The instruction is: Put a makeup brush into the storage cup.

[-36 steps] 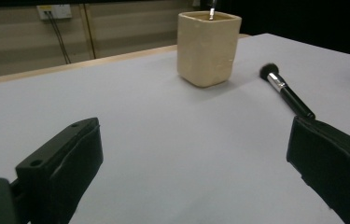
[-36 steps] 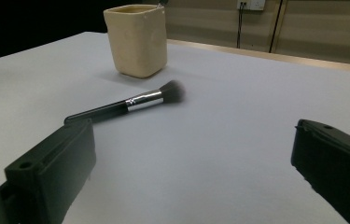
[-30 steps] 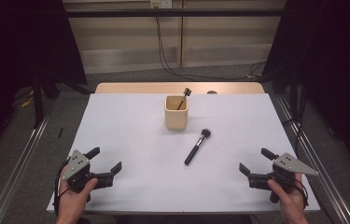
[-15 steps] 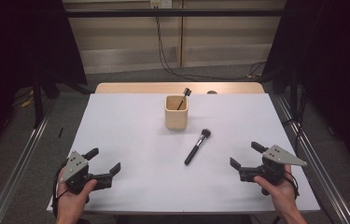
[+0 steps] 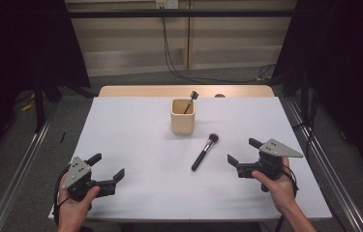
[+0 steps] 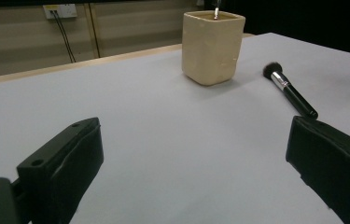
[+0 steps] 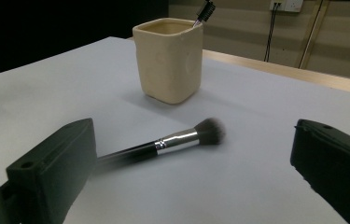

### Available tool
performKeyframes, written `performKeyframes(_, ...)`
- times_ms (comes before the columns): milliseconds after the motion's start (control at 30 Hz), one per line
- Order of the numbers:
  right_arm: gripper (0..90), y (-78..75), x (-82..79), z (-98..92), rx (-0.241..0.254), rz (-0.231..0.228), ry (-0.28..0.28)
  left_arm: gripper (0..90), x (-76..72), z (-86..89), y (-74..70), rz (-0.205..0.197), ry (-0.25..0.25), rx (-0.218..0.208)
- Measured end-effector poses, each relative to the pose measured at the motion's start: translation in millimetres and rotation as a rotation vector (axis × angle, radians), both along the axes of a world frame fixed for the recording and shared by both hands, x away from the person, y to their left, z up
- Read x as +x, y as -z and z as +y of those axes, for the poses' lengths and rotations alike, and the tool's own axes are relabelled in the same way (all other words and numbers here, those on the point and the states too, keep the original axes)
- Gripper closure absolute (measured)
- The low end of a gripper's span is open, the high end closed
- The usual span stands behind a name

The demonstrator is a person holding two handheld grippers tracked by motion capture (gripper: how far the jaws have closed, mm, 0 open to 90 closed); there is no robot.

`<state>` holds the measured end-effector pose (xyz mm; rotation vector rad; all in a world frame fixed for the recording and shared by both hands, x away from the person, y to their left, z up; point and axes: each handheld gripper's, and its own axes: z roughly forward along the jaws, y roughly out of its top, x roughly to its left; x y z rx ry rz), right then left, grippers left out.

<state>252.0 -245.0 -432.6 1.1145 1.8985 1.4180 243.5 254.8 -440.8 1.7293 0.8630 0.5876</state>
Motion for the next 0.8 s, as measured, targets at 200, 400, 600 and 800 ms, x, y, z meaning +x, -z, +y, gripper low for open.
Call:
performKeyframes(200, 0.0, -4.5, 12.0, 11.4, -0.019, -0.005, -0.012, 3.9, -0.8, -0.5, -1.7, -0.009, 0.005, -0.001)
performKeyframes(400, 0.0, -9.2, 23.4, 23.4, -0.041, -0.007, -0.025, 3.9, -0.3, -1.2, -1.6, -0.008, 0.009, 0.000)
performKeyframes(600, 0.6, -12.8, 40.5, 37.3, -0.066, -0.007, -0.023, 3.9, 0.2, -0.5, -1.4, -0.010, 0.010, 0.001)
performKeyframes(800, 0.8, -13.2, 51.9, 46.9, -0.086, -0.004, -0.017, 3.9, 0.1, 0.4, -1.6, -0.009, 0.008, -0.002)
